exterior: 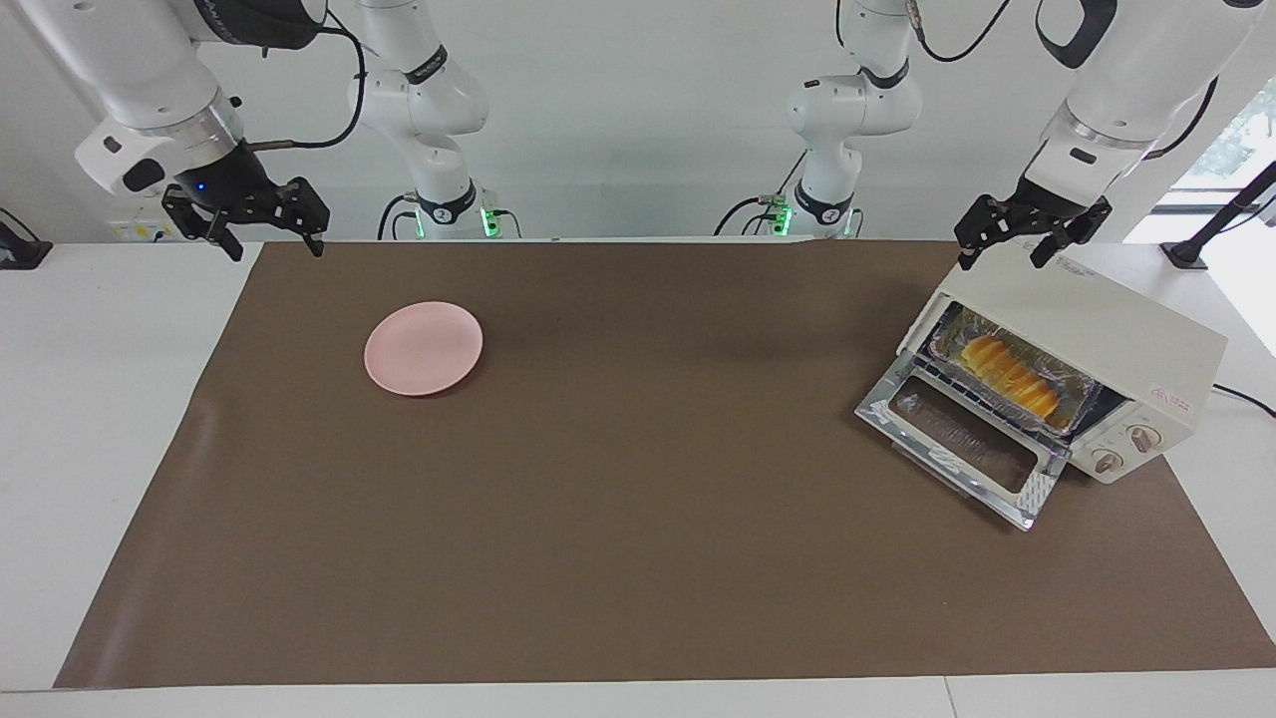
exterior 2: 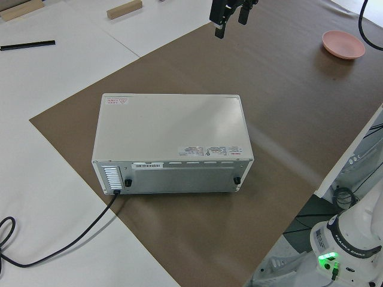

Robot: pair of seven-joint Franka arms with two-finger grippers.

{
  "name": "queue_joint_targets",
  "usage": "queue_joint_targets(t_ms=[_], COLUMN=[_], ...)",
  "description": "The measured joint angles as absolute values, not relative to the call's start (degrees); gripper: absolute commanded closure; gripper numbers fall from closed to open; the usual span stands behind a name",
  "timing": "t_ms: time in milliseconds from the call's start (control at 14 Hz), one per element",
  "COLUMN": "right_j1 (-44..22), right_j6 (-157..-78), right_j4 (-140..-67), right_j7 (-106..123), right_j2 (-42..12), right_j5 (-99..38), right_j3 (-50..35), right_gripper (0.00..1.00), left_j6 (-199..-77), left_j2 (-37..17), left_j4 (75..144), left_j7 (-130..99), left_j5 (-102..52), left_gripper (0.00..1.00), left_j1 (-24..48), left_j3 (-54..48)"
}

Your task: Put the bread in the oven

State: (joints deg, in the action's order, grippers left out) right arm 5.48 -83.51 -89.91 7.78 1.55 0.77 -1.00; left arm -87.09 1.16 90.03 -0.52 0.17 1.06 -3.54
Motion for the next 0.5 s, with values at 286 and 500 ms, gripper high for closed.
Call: queue_joint_targets(t_ms=[286,500], right_j1=[5.48,5.48], right_j6=[-83.51,-83.51], right_j4=[-89.92,-89.92], right_j7=[7.78,7.78], right_j2=[1.55,1.55], right_j5=[0.77,0.77], right_j3=[-1.00,-1.00], right_gripper=[0.00,0.00], left_j6=[-87.95,-87.95], left_j2=[1.04,1.04], left_j4=[90.39,90.24], left_j7=[-0.52,-0.52], left_j5=[0.17,-0.07], left_gripper=[0.00,0.00], left_j1=[1.00,0.99], left_j3=[-3.58,-3.88])
